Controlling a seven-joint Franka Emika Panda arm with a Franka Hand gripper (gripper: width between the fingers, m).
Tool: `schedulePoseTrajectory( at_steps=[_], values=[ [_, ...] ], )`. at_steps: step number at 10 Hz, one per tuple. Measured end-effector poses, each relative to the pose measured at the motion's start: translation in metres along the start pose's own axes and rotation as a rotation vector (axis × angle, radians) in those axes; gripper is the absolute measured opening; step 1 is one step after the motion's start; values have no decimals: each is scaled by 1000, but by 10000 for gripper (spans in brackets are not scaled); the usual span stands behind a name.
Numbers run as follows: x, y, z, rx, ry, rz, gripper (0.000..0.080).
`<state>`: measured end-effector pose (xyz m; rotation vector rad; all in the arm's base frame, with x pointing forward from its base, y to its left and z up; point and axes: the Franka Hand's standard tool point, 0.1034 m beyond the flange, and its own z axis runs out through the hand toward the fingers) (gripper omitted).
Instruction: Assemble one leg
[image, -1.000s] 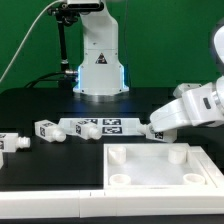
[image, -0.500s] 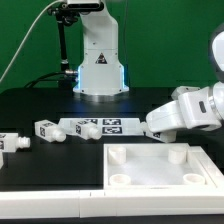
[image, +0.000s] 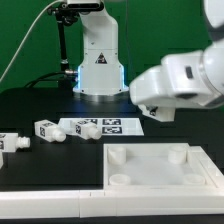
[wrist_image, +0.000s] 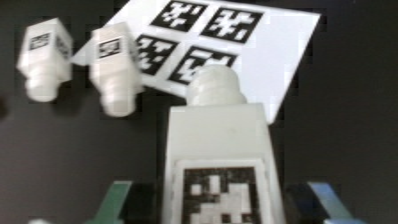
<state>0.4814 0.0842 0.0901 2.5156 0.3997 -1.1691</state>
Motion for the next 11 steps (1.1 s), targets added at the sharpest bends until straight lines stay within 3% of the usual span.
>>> schedulePoseTrajectory(
  at_steps=[1,2,3,5,6,7,8,10,11],
  values=[
    [1,14,-6,17,34,17,287],
    [1,25,-8,18,41,19,287],
    [11,27,-14,19,124,24,287],
    [11,27,-17,30,252,18,287],
    [9,26,-21,54,291,23,287],
    [7,27,-40,125,333,45,287],
    [7,34,-62,220,378,88,287],
    [12,64,-91,295,524,179,287],
    [13,68,-94,289,635,199,287]
  ],
)
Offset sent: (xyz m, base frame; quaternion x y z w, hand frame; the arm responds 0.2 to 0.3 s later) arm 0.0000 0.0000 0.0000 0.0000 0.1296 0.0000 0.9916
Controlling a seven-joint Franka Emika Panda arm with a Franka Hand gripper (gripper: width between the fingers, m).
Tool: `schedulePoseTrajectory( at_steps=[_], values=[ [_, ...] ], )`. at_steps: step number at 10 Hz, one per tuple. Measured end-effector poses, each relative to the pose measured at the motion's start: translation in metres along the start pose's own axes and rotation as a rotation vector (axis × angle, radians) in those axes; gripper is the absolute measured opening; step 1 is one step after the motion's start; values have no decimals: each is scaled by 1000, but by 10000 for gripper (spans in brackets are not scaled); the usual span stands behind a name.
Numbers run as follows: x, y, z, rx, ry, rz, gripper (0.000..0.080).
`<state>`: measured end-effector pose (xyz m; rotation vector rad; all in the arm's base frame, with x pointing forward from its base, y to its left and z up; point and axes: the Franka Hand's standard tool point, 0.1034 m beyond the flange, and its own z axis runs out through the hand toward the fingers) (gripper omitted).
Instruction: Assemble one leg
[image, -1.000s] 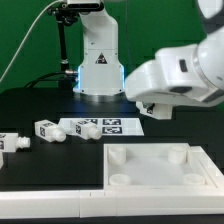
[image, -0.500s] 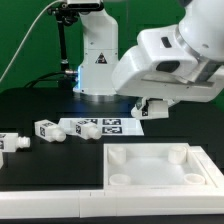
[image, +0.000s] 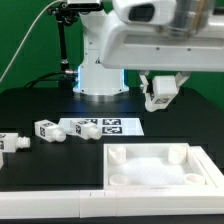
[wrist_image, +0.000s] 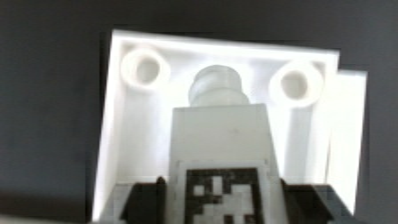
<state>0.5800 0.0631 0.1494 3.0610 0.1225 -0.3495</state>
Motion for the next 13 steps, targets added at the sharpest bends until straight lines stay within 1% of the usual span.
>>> schedulePoseTrajectory(
  at_steps=[2,3,4,5,6,7,8,9,10,11,13],
  values=[
    [0,-1,2,8,130,-1,287],
    [4,-1,1,8,189,0,287],
    [9,-2,1,7,280,-1,287],
    [15,-10,7,4,389,4,287],
    [24,-14,8,-6,505,-5,287],
    [32,-16,10,-15,582,-12,287],
    [43,-14,5,-30,722,-21,287],
    [45,-10,10,-48,815,-30,287],
    [43,-10,14,-51,826,-32,287],
    [44,-9,13,-56,852,-36,287],
    [44,-9,14,-57,846,-39,287]
  ],
)
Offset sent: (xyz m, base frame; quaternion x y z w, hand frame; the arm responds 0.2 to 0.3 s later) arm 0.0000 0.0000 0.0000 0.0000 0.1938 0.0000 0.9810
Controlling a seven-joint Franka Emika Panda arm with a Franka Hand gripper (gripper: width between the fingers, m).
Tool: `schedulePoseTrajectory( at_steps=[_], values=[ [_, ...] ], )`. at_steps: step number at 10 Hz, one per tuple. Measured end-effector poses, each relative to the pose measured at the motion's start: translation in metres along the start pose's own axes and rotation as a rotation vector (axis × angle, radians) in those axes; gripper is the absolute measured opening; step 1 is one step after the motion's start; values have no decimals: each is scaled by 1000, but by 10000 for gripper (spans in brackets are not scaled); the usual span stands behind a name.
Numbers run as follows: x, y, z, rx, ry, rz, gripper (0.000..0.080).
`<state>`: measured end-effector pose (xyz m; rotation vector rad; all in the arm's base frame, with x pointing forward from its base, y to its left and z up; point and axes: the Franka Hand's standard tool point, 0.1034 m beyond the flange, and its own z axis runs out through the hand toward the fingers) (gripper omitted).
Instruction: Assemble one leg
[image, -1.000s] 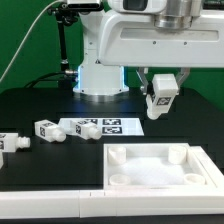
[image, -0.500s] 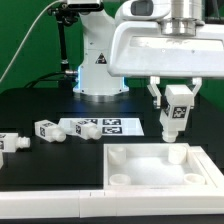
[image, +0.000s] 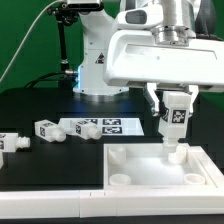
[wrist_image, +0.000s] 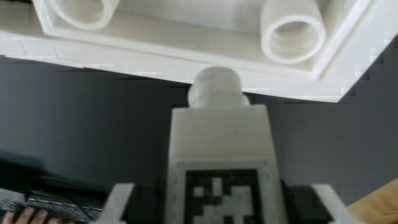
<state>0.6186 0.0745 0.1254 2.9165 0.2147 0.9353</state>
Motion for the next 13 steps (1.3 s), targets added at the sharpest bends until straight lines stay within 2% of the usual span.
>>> schedulePoseTrajectory(
  at_steps=[1,3,4,8,13],
  values=[
    [0,-3,1,2,1,0,287],
    [8,-26,13,12,11,2,287],
    [6,-31,18,13,4,5,287],
    [-6,-39,30,17,-28,-10,287],
    [-17,-39,44,9,-36,-26,287]
  ],
)
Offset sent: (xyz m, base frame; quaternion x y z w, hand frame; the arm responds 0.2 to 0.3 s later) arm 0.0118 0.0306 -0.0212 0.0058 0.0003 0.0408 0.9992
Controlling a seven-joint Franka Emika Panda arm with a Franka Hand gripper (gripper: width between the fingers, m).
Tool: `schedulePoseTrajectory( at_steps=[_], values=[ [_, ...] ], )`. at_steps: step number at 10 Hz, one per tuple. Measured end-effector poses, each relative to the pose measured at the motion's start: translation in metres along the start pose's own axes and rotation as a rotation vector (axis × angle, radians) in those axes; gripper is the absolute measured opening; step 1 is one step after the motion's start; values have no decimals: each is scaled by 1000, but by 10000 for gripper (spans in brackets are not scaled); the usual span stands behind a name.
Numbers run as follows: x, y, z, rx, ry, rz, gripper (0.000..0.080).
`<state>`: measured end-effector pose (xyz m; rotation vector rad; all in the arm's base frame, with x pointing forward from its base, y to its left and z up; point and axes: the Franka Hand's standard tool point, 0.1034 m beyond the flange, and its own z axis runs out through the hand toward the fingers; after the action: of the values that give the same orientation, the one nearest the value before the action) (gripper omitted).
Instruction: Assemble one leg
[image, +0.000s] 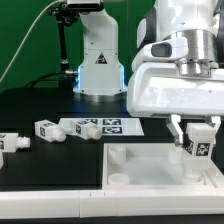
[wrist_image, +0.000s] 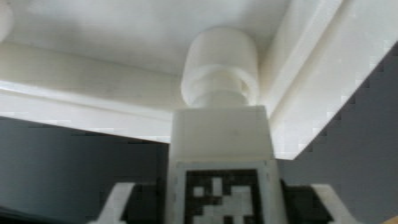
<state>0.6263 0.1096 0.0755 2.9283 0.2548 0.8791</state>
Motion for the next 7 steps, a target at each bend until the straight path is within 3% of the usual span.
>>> schedulePoseTrajectory(
  at_steps=[7],
  values=[
    [-6,6,6,-8,-1,-14,287]
  ],
)
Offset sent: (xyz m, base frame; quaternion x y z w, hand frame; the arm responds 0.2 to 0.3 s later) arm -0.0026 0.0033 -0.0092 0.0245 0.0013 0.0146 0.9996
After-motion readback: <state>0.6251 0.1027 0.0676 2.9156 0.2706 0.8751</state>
